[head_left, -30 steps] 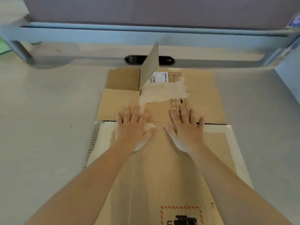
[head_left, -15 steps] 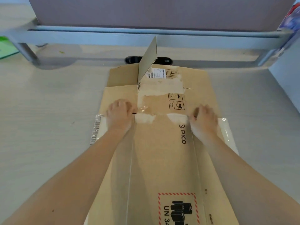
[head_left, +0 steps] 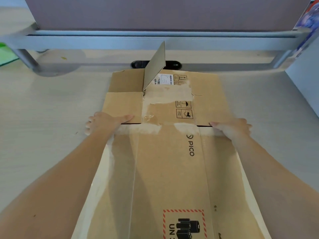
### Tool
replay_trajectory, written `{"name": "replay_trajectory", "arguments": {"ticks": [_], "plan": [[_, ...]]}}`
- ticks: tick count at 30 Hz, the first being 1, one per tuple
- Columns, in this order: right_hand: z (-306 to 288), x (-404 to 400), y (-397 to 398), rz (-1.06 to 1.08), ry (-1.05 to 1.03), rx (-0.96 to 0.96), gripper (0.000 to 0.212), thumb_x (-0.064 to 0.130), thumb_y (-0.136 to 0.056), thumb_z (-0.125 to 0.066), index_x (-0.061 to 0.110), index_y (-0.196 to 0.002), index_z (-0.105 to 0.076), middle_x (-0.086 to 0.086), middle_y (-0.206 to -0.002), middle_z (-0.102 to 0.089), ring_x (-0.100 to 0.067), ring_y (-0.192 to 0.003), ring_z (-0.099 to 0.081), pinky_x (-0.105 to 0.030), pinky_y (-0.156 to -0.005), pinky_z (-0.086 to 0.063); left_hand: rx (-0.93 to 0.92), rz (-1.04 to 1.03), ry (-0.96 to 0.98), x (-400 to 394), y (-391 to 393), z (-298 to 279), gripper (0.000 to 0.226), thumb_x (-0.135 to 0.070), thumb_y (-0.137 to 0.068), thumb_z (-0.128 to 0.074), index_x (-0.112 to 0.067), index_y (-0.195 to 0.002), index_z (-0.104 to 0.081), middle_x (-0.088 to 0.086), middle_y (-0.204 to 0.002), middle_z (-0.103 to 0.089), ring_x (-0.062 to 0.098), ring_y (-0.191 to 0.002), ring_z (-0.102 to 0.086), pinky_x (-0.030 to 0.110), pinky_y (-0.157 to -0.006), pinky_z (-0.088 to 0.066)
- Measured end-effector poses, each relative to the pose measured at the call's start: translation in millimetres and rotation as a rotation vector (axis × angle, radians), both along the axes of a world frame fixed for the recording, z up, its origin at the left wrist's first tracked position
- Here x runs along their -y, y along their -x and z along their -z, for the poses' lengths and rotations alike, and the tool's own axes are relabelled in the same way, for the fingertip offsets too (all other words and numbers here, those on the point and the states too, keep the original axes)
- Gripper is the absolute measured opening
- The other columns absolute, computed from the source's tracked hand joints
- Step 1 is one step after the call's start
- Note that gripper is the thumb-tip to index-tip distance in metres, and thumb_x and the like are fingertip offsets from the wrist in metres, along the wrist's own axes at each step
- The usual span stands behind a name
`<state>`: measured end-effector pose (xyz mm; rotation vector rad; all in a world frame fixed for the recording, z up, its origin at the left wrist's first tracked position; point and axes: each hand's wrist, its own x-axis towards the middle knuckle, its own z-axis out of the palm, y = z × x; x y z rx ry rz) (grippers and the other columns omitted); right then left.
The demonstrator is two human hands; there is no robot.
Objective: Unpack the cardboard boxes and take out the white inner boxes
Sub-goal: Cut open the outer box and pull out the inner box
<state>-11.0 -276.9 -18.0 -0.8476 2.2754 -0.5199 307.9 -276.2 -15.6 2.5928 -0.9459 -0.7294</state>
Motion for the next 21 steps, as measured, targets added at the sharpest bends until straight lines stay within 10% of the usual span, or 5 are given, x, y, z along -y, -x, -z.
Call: {"name": "replay_trajectory", "arguments": {"ticks": [14, 21], "plan": [[-13, -22, -1, 0.07, 0.243, 0.021, 0.056, 0.043, -0.088, -0.056, -0.002, -0.121, -0.05, -0.018, -0.123, -0.056, -0.034, -0.112, -0.053, -0.032, -0.079, -0.037, -0.082, -0.029, 0.297, -30, -11, -21, 0.08, -0.057, -0.07, -0.07, 0.002, -0.115, -0.04, 0.01, -0.092, -0.047, 0.034, -0.097, -0.054, 0.037, -0.071, -0.037], [-64, -31, -15, 0.042, 0.403, 0.082, 0.057, 0.042, -0.086, -0.058, -0.003, -0.12, -0.05, -0.016, -0.122, -0.057, -0.033, -0.111, -0.054, -0.036, -0.086, -0.04, -0.122, -0.06, 0.417, -53, -24, -79, 0.085, -0.055, -0.071, -0.07, 0.004, -0.125, -0.04, 0.018, -0.123, -0.052, 0.035, -0.115, -0.049, 0.041, -0.086, -0.039]]}}
